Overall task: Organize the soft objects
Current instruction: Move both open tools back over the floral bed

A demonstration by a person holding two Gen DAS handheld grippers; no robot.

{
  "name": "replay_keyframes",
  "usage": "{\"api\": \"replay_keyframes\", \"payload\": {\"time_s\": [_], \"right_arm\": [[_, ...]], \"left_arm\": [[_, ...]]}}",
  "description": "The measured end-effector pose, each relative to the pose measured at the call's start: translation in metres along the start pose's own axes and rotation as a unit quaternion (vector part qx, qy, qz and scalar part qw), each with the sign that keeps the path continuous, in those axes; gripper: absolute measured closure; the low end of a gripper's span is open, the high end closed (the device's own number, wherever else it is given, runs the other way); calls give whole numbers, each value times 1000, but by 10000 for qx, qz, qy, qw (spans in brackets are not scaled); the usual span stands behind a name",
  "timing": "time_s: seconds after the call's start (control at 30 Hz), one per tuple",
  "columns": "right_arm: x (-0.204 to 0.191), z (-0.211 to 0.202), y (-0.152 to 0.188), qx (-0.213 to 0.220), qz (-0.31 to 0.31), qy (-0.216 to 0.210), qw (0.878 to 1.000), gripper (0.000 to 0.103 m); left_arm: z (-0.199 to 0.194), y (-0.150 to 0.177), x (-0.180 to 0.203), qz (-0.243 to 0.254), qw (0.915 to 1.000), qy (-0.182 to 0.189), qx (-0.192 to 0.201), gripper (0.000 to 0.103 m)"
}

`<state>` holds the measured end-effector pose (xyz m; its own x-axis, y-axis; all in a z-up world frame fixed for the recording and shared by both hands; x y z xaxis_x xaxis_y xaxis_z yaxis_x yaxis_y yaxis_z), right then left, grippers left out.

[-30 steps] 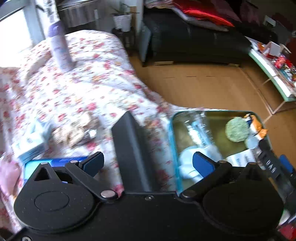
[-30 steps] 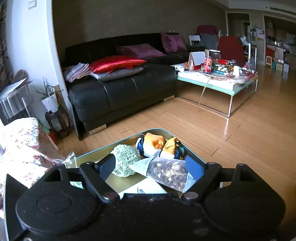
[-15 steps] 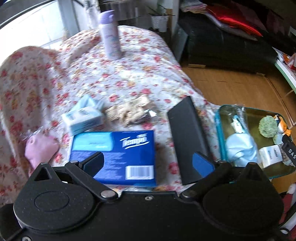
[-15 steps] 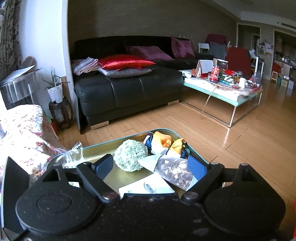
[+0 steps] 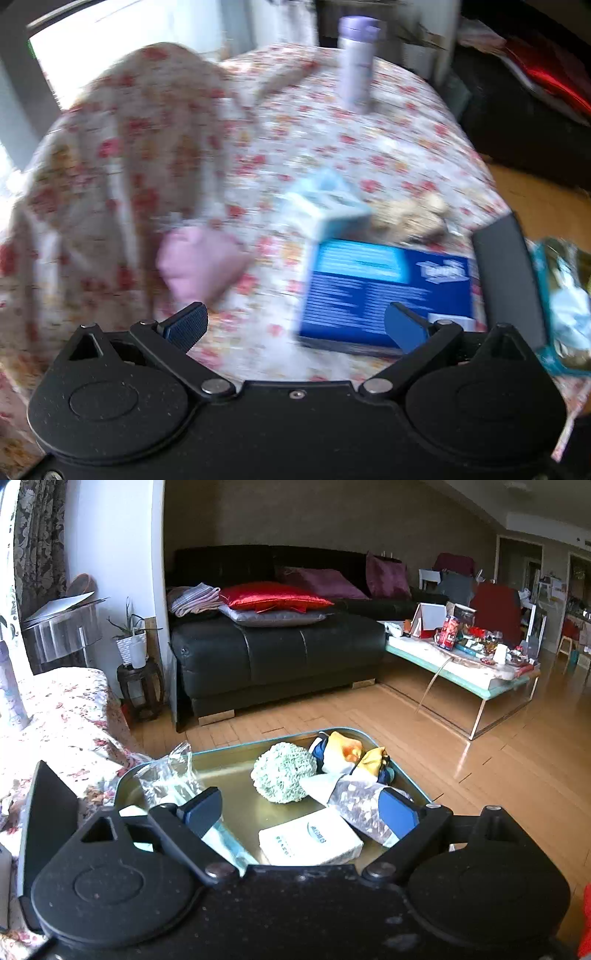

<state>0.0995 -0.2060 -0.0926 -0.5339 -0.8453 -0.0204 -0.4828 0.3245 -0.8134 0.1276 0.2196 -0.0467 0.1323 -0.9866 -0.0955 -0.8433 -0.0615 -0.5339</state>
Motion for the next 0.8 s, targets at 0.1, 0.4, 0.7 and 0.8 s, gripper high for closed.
{"api": "replay_keyframes", "payload": {"time_s": [0.1,0.4,0.7,0.8], "right_arm": [[0,-1,3,-117,56,-68,9999,10],[-6,-7,16,-340,-31,-91,9994,10],[-22,-13,23,-241,-610,-41,9978,9],[-25,-14,24,-266,-668,-80,9974,9]], "left_arm": [[3,-5,-34,-207,9995,-241,69,4],[29,-18,-95,-378,9972,-638,118,4],[41,-33,-95,-67,9981,-499,349,4],[44,-42,-92,183,9967,-585,533,4]]}}
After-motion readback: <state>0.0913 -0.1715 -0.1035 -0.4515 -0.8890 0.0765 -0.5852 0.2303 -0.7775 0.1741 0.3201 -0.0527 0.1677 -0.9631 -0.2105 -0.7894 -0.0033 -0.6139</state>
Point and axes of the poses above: each gripper's, at about its wrist camera, not at the fingertips, and z roughly the way its jaws point, x to its right, y to its underside, the point moved 9 cm from there along z, roughly the way its jaws point, and after that the axes turned 4 degrees about z, right-handed, at the moved point
